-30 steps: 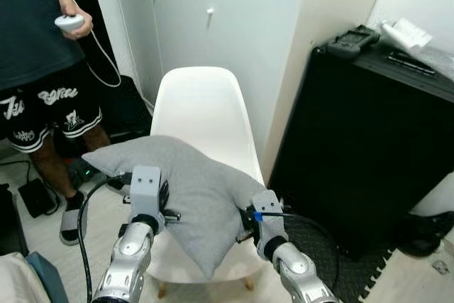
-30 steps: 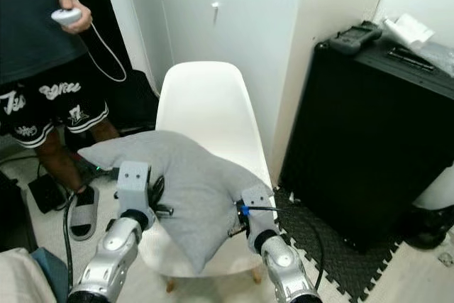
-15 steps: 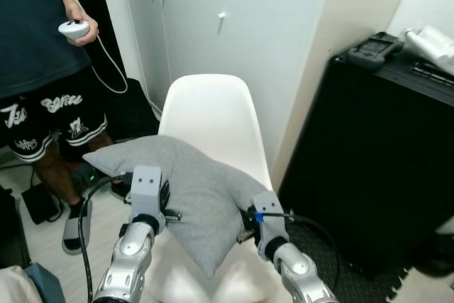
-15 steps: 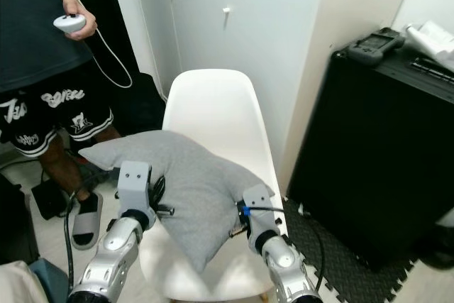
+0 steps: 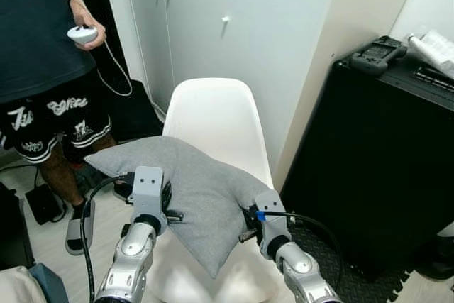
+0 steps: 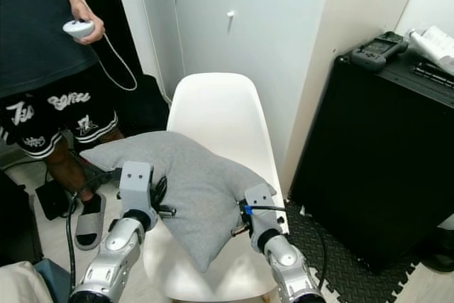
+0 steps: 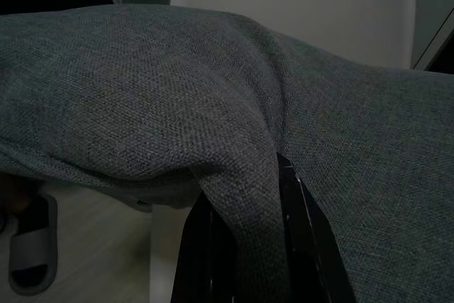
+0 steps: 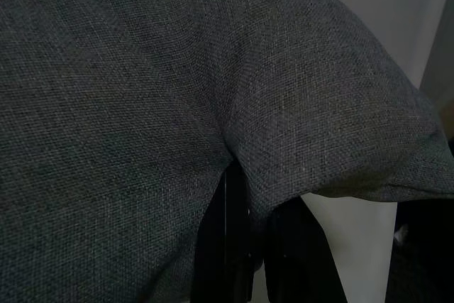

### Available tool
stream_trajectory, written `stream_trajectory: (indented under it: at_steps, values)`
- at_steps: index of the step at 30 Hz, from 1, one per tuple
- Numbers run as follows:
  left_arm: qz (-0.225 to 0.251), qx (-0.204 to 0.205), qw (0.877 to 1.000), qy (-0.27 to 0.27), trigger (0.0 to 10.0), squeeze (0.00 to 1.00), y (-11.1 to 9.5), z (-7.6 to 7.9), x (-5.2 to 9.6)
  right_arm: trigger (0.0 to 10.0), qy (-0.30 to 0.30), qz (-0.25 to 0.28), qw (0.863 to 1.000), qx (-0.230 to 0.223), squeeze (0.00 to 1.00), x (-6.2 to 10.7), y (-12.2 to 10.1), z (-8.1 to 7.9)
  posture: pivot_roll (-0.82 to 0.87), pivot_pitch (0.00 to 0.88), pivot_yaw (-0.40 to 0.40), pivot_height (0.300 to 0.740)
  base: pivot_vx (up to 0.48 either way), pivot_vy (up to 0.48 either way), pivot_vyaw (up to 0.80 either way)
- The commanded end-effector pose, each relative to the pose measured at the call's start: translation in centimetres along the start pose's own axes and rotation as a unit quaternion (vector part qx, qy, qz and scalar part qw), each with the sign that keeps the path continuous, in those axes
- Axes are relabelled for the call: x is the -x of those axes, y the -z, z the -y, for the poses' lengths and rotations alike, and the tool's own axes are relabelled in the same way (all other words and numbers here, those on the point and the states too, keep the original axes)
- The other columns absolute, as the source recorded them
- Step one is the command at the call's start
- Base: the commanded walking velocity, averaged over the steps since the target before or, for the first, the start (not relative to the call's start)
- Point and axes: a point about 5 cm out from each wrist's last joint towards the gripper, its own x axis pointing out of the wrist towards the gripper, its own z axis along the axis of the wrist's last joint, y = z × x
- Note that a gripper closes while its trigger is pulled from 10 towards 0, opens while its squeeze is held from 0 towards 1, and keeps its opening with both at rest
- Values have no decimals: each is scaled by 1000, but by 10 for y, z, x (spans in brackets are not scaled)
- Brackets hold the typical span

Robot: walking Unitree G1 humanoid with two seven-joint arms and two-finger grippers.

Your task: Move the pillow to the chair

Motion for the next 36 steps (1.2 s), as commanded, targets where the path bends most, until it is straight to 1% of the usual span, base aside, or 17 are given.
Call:
stream_trajectory:
  at_steps: [1, 18, 19, 21, 22, 23, 25, 26, 29, 36]
  values:
    - [11, -8, 1000, -13, 10000, 0, -4, -7, -1, 10000, 16, -5, 1000, 0, 0, 2, 2, 7, 64, 76, 5, 710, 0, 0, 0]
    - [8, -4, 1000, -14, 10000, 0, -5, -8, -3, 10000, 17, -4, 1000, 1, 0, 1, 1, 7, 62, 73, 8, 710, 0, 0, 0]
    - [7, -6, 1000, -13, 10000, 0, -5, -7, -3, 10000, 17, -3, 1000, 1, 0, 1, 1, 7, 62, 73, 8, 710, 0, 0, 0]
    - [7, -39, 999, -7, 10000, 0, -6, -6, -4, 10000, 18, -3, 1000, 1, 0, 1, 1, 7, 63, 72, 9, 710, 0, -240, 0]
    - [7, -44, 999, -5, 10000, 0, -6, -5, -4, 10000, 18, -3, 1000, 1, 0, 1, 1, 7, 63, 72, 11, 710, 0, -480, 0]
    - [7, -44, 999, -5, 10000, 0, -6, -5, -4, 10000, 18, -3, 1000, 1, 0, 1, 1, 7, 63, 72, 11, 710, 0, -480, 0]
    - [6, -28, 1000, -9, 10000, 0, -5, -5, -4, 10000, 19, -3, 1000, 0, 0, 1, 1, 7, 62, 72, 11, 710, 0, -480, 0]
    - [6, -28, 1000, -9, 10000, 0, -5, -5, -4, 10000, 19, -3, 1000, 0, 0, 1, 1, 7, 62, 72, 11, 710, 0, -480, 0]
    - [4, -12, 1000, -20, 10000, 0, -5, -8, -4, 10000, 20, -2, 1000, 0, 0, 1, 0, 8, 62, 73, 12, 710, 0, 0, 0]
    - [6, -10, 1000, -21, 10000, 0, -5, -10, -4, 10000, 19, -2, 1000, 0, 0, 1, 0, 8, 64, 71, 10, 710, 0, 0, 0]
